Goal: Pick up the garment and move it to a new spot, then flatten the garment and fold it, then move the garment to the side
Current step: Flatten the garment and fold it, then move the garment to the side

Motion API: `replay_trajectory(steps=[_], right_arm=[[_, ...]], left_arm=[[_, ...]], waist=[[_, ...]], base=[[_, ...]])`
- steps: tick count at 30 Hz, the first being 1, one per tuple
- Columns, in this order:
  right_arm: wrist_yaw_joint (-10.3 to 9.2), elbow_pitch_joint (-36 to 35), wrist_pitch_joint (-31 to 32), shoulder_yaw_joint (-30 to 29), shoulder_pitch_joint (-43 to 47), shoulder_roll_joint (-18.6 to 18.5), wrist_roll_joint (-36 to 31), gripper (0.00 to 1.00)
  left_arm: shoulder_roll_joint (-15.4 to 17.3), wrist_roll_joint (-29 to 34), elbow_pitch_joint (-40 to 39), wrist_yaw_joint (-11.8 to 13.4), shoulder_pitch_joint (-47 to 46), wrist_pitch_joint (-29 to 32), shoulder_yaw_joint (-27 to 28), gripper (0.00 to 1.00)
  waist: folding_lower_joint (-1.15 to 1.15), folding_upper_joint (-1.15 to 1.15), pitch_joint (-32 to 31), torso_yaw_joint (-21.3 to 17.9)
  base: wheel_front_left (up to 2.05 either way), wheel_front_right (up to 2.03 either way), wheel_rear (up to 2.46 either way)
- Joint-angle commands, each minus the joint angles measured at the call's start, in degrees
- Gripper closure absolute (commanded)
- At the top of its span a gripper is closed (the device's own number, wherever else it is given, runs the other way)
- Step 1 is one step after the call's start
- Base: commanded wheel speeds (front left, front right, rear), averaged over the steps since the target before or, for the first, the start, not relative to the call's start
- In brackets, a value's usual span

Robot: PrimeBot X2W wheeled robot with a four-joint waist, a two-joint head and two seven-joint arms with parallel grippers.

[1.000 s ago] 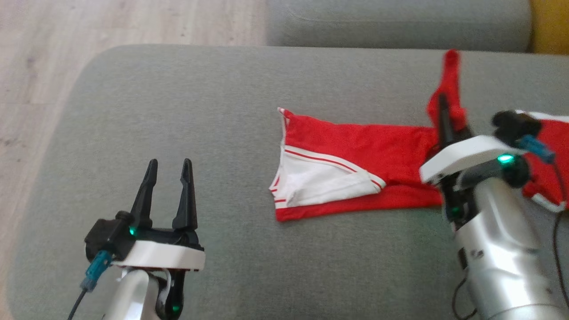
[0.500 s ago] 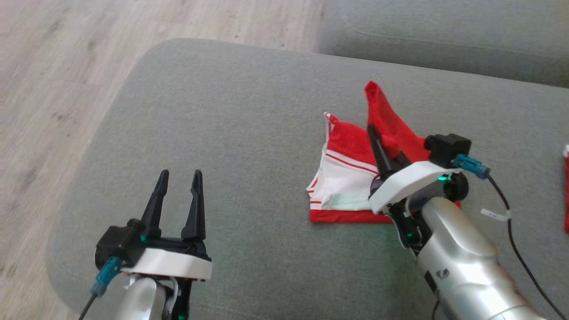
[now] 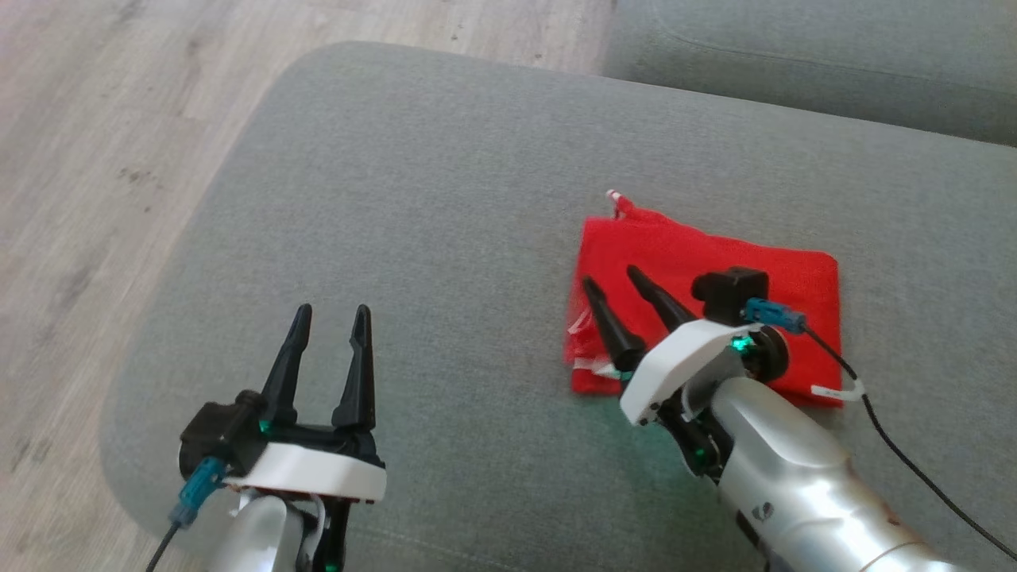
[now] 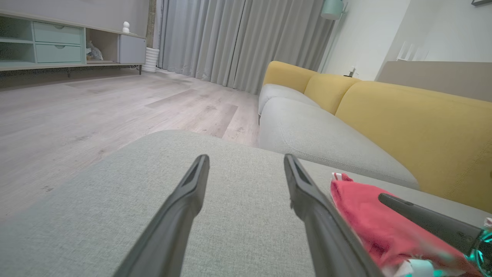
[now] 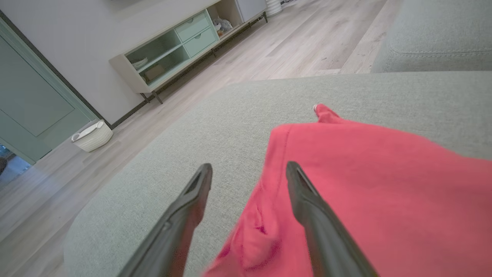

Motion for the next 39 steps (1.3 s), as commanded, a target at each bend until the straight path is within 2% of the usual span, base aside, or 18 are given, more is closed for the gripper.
replay_trajectory(steps=[1, 5, 9, 14, 18, 22, 29, 39], right_arm=[[-0.11, -2.3, -0.8, 1.2, -1.4, 0.4, 0.7, 0.00], [-0.11, -4.5, -1.8, 2.4, -2.5, 0.4, 2.1, 0.00], [-0.11, -4.8, -3.0, -1.2, -4.8, 0.4, -1.2, 0.00], [-0.11, -9.4, -3.2, -13.8, -4.0, 0.4, -14.3, 0.00], [-0.11, -18.3, -3.2, -24.3, 2.1, 0.4, -26.2, 0.00], [-0.11, -26.9, -3.2, -31.5, 10.1, 0.4, -33.2, 0.00], [-0.11, -33.3, -3.2, -37.0, 19.7, 0.4, -35.6, 0.00], [-0.11, -35.9, -3.2, -37.8, 24.6, 0.4, -35.9, 0.00]], left_arm=[[0.4, -0.3, -1.5, -0.3, -2.9, -0.3, 2.2, 0.00], [0.7, -0.5, -1.4, -0.3, -2.9, -0.3, 2.5, 0.00], [0.9, -0.6, -2.0, -0.3, -2.8, -0.3, 3.3, 0.00], [1.0, -0.3, -3.1, -0.3, -2.7, -0.3, 4.3, 0.00], [0.9, 0.1, -3.7, -0.3, -2.3, -0.3, 5.2, 0.00], [0.8, 0.2, -3.6, -0.3, -1.4, -0.3, 5.7, 0.00], [0.6, 1.1, -3.2, -0.3, 0.0, -0.3, 7.1, 0.00], [0.1, 2.7, -2.9, -0.3, 1.9, -0.3, 7.6, 0.00]], waist=[[0.00, 0.00, 0.1, -0.6], [0.00, 0.00, -0.1, -2.8], [0.00, 0.00, -0.3, -6.1], [0.00, 0.00, -0.3, -10.4], [0.00, 0.00, -0.4, -13.6], [0.00, 0.00, -0.6, -16.2], [0.00, 0.00, -0.8, -18.0], [0.00, 0.00, -0.8, -18.2]], base=[[0.00, 0.00, 0.00], [0.00, 0.00, 0.00], [0.00, 0.00, 0.00], [0.00, 0.00, 0.00], [0.00, 0.00, 0.00], [0.00, 0.00, 0.00], [0.00, 0.00, 0.00], [0.00, 0.00, 0.00]])
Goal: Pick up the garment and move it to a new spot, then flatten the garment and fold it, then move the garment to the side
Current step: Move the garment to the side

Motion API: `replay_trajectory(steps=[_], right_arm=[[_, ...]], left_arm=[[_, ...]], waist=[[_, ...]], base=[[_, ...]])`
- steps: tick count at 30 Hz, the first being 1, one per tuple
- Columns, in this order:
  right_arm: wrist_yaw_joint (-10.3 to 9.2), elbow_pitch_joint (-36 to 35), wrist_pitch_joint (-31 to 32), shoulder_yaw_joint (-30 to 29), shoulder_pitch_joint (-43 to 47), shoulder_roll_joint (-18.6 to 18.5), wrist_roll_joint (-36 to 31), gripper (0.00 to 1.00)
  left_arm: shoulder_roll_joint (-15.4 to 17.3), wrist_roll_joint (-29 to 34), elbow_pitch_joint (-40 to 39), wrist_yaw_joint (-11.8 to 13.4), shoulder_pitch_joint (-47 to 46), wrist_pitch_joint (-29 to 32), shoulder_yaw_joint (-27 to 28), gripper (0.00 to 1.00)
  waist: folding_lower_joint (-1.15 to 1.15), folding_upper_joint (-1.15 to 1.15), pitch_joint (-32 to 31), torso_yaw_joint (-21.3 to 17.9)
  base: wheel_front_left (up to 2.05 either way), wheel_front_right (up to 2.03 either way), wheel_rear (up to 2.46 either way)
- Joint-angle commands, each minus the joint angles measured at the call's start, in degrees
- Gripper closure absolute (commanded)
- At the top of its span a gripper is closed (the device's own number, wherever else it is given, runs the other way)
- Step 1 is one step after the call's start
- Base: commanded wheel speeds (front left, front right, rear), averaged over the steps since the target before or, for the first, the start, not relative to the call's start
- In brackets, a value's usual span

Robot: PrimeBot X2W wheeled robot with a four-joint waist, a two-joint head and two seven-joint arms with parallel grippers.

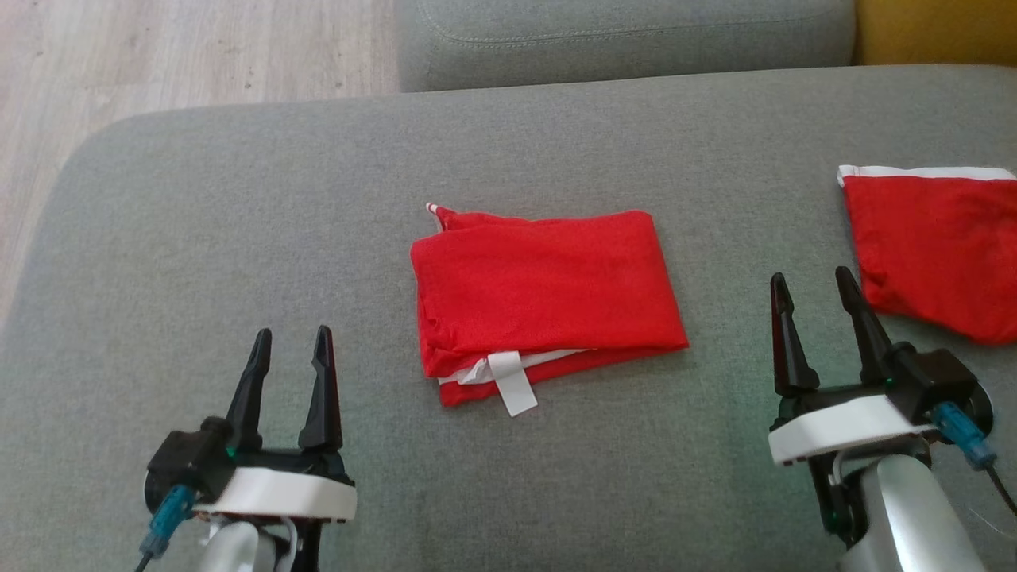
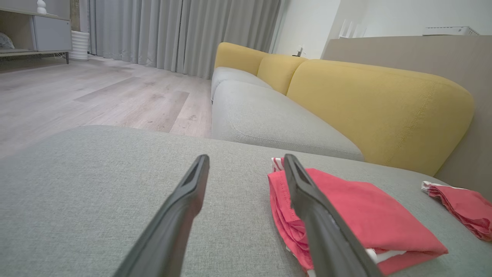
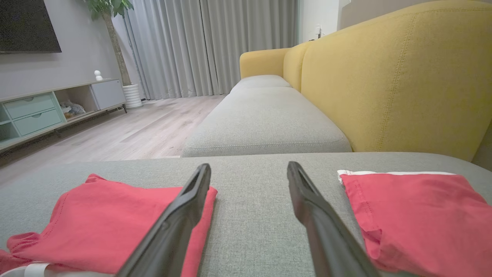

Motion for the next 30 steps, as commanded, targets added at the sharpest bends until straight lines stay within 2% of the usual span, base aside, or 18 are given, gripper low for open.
replay_trajectory(steps=[1, 10, 16, 30], right_arm=[[-0.11, -2.0, -0.4, 1.3, -1.0, -0.1, -0.1, 0.00], [-0.11, -1.2, -0.4, 0.5, -2.1, -0.1, -0.3, 0.00], [-0.11, 2.3, 1.1, 0.6, -7.6, -0.1, -0.3, 0.00], [-0.11, 19.2, 11.1, 2.2, -17.5, -0.1, 2.2, 0.00]], left_arm=[[0.2, 0.5, -1.6, -0.3, -1.7, -0.3, 2.2, 0.00], [-0.1, 0.3, -2.1, -0.3, -3.1, -0.3, 1.2, 0.00], [-0.2, -0.3, -2.2, -0.3, -5.1, -0.3, -0.3, 0.00], [-0.3, -1.7, -1.1, -0.3, -8.2, -0.3, -3.4, 0.00]], waist=[[0.00, 0.00, 0.0, 0.1], [0.00, 0.00, 1.5, 1.7], [0.00, 0.00, 4.8, 4.4], [0.00, 0.00, 8.5, 10.3]], base=[[0.00, 0.00, 0.00], [0.00, 0.00, 0.00], [0.00, 0.00, 0.00], [0.00, 0.00, 0.00]])
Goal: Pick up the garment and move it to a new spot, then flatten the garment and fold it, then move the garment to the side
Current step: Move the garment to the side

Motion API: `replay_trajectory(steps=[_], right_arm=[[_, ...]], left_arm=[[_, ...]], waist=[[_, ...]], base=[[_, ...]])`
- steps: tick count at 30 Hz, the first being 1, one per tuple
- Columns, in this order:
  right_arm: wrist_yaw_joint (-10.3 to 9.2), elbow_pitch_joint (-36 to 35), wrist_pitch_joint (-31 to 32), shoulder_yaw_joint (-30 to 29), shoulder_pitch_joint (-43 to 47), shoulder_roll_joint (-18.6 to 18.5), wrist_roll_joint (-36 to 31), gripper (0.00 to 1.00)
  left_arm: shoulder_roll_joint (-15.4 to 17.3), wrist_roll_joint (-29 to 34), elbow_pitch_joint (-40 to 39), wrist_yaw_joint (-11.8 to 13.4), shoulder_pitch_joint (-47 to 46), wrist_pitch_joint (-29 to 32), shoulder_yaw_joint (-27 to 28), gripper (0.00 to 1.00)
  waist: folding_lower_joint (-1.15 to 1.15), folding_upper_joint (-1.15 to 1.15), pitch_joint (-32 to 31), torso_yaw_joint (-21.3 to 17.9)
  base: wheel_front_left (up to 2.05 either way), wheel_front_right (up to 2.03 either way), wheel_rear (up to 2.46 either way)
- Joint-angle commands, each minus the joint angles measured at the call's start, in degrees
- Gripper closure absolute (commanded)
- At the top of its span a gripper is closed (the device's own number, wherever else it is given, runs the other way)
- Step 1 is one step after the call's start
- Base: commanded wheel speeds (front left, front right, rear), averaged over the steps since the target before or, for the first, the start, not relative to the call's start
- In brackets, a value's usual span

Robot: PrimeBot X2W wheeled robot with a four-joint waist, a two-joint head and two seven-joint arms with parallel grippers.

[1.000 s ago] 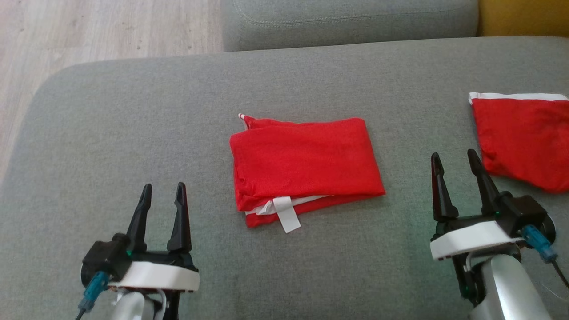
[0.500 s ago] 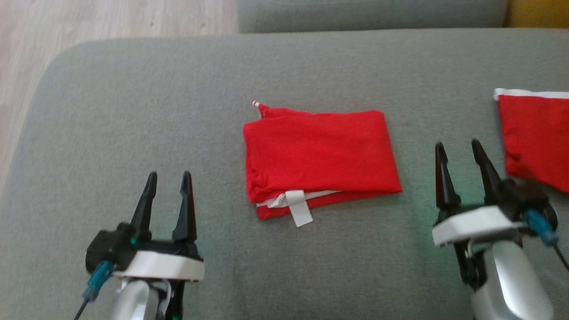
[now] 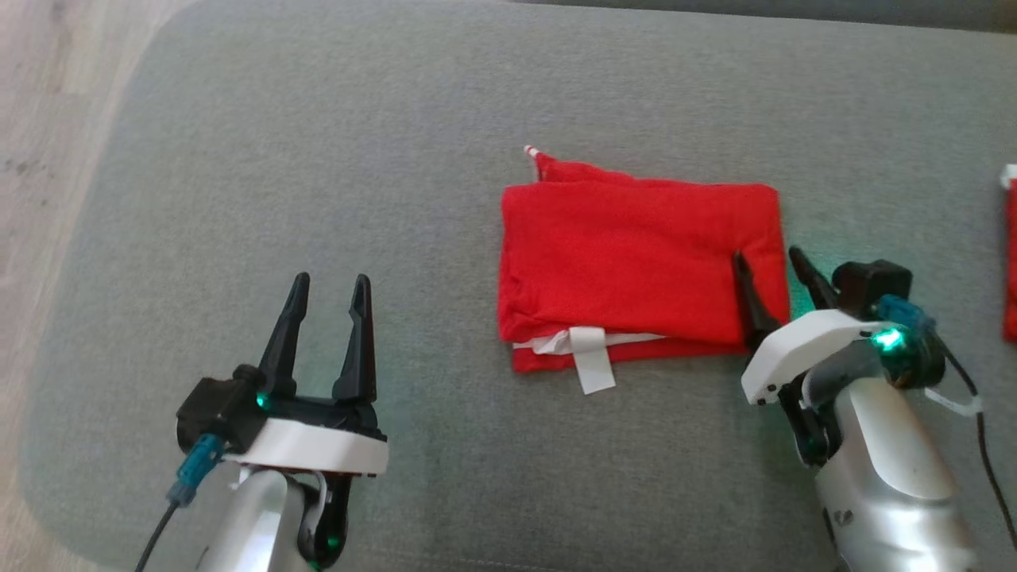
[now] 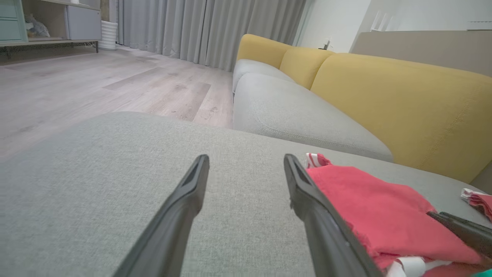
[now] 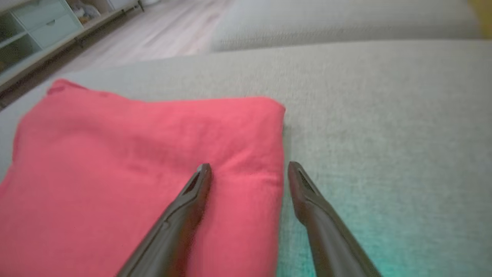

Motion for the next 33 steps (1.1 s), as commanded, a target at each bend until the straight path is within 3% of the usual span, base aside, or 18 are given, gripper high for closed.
replay_trajectory(steps=[1, 6, 7, 8, 9, 17, 27, 30, 33], right_arm=[[-0.11, -1.2, 0.2, 1.2, -1.8, 0.0, -0.4, 0.00], [-0.11, 4.5, 2.8, 2.0, -2.6, 0.0, -1.0, 0.00], [-0.11, 5.2, 3.0, 2.5, -2.7, 0.0, -0.8, 0.05], [-0.11, 5.8, 3.0, 3.0, -2.9, 0.0, -0.6, 0.76], [-0.11, 6.1, 2.6, 3.5, -3.0, 0.0, -0.5, 1.00], [-0.11, 4.8, -3.0, 4.9, -3.5, 0.0, -3.7, 1.00], [-0.11, -4.2, -4.0, 2.9, -2.3, -0.1, -15.0, 1.00], [-0.11, -7.8, -2.5, 2.6, -2.8, -1.9, -17.7, 1.00], [-0.11, -10.9, -0.6, 3.2, -4.0, -6.0, -18.8, 1.00]], left_arm=[[0.2, -0.4, -1.5, -0.3, -2.1, -0.3, 1.3, 0.00], [0.2, -0.5, -1.2, -0.3, -2.0, -0.3, 1.2, 0.00], [0.1, -0.5, -1.1, -0.3, -1.9, -0.3, 1.2, 0.00], [0.1, -0.5, -1.1, -0.3, -1.8, -0.3, 1.3, 0.00], [0.1, -0.5, -1.0, -0.3, -1.7, -0.3, 1.5, 0.00], [0.2, 0.4, -1.3, -0.3, -0.6, -0.3, 1.6, 0.00], [0.3, 1.1, -3.0, -0.3, 0.0, -0.3, 1.4, 0.00], [0.4, 1.2, -3.5, -0.3, -0.1, -0.3, 1.7, 0.00], [0.6, 1.3, -3.9, -0.3, -0.9, -0.3, 1.7, 0.00]], waist=[[-0.01, 0.00, 0.2, 0.5], [-0.01, 0.00, 0.0, 1.4], [-0.01, 0.00, -0.2, 1.4], [-0.01, 0.00, -0.4, 1.3], [-0.01, 0.00, -0.7, 1.1], [-0.01, 0.00, -3.5, -2.8], [-0.01, 0.00, -5.4, -9.5], [-0.01, 0.00, -4.7, -11.3], [-0.01, 0.00, -3.2, -12.7]], base=[[0.00, 0.00, 0.00], [0.00, 0.00, 0.00], [0.00, 0.00, 0.00], [0.00, 0.00, 0.00], [0.00, 0.00, 0.00], [0.00, 0.00, 0.00], [0.00, 0.00, 0.00], [0.00, 0.00, 0.00], [0.00, 0.00, 0.00]])
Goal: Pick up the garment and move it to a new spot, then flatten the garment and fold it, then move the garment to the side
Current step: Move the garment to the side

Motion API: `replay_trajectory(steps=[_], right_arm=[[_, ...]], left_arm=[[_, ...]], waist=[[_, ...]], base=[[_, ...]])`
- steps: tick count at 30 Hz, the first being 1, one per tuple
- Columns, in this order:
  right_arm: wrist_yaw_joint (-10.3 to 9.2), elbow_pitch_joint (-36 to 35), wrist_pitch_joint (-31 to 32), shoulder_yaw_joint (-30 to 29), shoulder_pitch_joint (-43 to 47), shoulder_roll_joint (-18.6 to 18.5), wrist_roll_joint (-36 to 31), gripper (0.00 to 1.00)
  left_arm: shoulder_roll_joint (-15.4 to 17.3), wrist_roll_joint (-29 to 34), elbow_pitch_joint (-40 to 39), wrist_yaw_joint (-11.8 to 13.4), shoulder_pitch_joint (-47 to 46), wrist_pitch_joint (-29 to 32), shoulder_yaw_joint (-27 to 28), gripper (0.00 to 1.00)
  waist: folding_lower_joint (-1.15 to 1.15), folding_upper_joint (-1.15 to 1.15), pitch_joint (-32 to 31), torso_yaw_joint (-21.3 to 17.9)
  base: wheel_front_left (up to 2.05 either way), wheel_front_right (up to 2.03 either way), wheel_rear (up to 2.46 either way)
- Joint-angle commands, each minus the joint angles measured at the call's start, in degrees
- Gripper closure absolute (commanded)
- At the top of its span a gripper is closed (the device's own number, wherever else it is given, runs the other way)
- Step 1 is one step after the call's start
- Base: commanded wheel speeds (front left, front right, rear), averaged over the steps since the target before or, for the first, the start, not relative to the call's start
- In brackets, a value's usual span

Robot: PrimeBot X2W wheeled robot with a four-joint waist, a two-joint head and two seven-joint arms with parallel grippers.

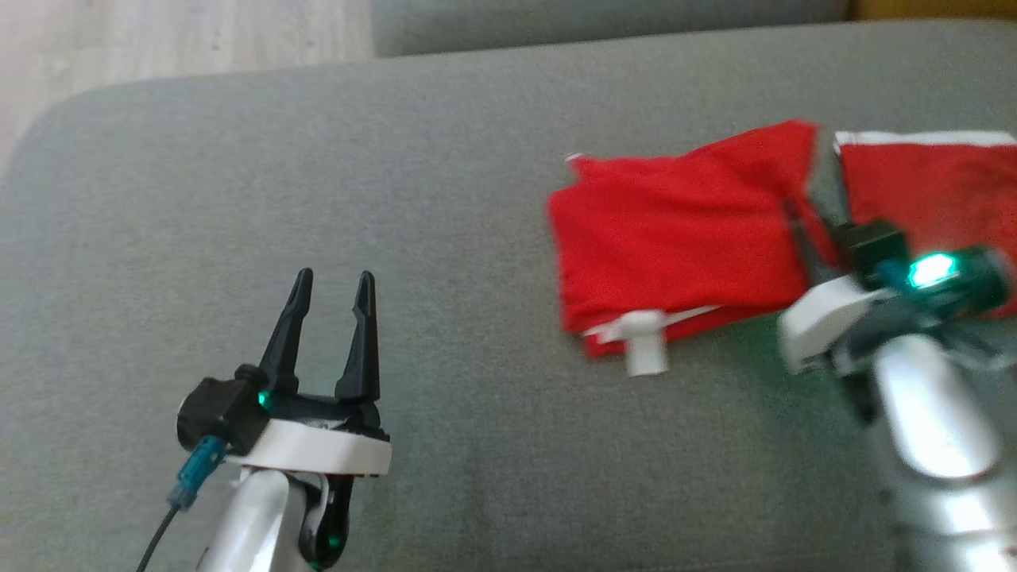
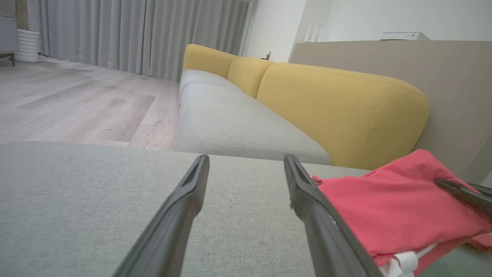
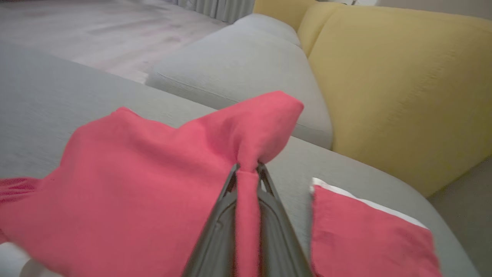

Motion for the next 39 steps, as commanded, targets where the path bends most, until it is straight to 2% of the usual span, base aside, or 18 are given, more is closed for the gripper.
replay_trajectory(steps=[1, 6, 7, 15, 20, 29, 30, 31, 32, 34, 39], right_arm=[[-0.11, -3.3, 0.9, 1.4, -3.2, -3.1, -0.1, 1.00], [-0.11, -5.9, 4.2, 1.5, -6.0, -12.5, 0.9, 1.00], [-0.11, -5.9, 4.2, 1.5, -6.0, -12.5, 0.9, 1.00], [-0.11, -3.7, 8.5, -4.6, -9.3, -23.8, 1.0, 1.00], [-0.11, -1.2, 9.6, -8.3, -10.0, -26.7, 0.4, 1.00], [-0.11, 1.4, 9.5, -12.5, -10.2, -26.0, -0.7, 1.00], [-0.11, 1.5, 9.3, -13.0, -10.3, -25.6, -0.4, 0.96], [-0.11, 1.6, 9.2, -13.6, -10.3, -25.2, -0.4, 0.55], [-0.11, 1.6, 9.1, -13.8, -10.3, -24.9, -0.7, 0.50], [-0.11, 1.3, 8.7, -14.4, -10.2, -23.8, -0.7, 0.00], [-0.11, -0.5, 7.7, -14.8, -10.1, -21.5, -1.7, 0.00]], left_arm=[[0.5, 0.6, -2.2, -0.3, -1.7, -0.3, 2.0, 0.00], [1.0, 0.5, -2.6, -0.3, -3.7, -0.3, 1.5, 0.00], [1.0, 0.5, -2.6, -0.3, -3.7, -0.3, 1.5, 0.00], [1.7, -0.2, -2.4, -0.3, -7.1, -0.3, 0.3, 0.00], [2.0, -0.7, -2.0, -0.3, -7.8, -0.3, 0.2, 0.00], [2.5, -0.9, -1.8, -0.3, -7.8, -0.3, 0.6, 0.00], [2.6, -0.9, -1.8, -0.3, -7.8, -0.3, 0.6, 0.00], [2.6, -0.9, -1.7, -0.3, -7.9, -0.3, 0.6, 0.00], [2.7, -0.8, -1.7, -0.3, -7.9, -0.3, 0.6, 0.00], [2.7, -0.9, -1.5, -0.3, -7.8, -0.3, 0.6, 0.00], [2.7, -1.0, -1.1, -0.3, -7.4, -0.3, 0.7, 0.00]], waist=[[0.01, 0.00, 1.9, -1.4], [0.01, 0.00, 5.7, -2.5], [0.01, 0.00, 5.7, -2.5], [0.01, 0.00, 10.0, -2.2], [0.01, 0.00, 10.5, -2.1], [0.01, 0.00, 10.6, -2.3], [0.01, 0.00, 10.6, -2.3], [0.01, 0.00, 10.6, -2.4], [0.01, 0.00, 10.5, -2.4], [0.01, 0.00, 10.3, -2.5], [0.01, 0.00, 8.8, -2.6]], base=[[0.00, 0.00, 0.00], [0.00, 0.00, 0.00], [0.00, 0.00, 0.00], [0.00, 0.00, 0.00], [0.00, 0.00, 0.00], [0.00, 0.00, 0.00], [0.00, 0.00, 0.00], [0.00, 0.00, 0.00], [0.00, 0.00, 0.00], [0.00, 0.00, 0.00], [0.00, 0.00, 0.00]])
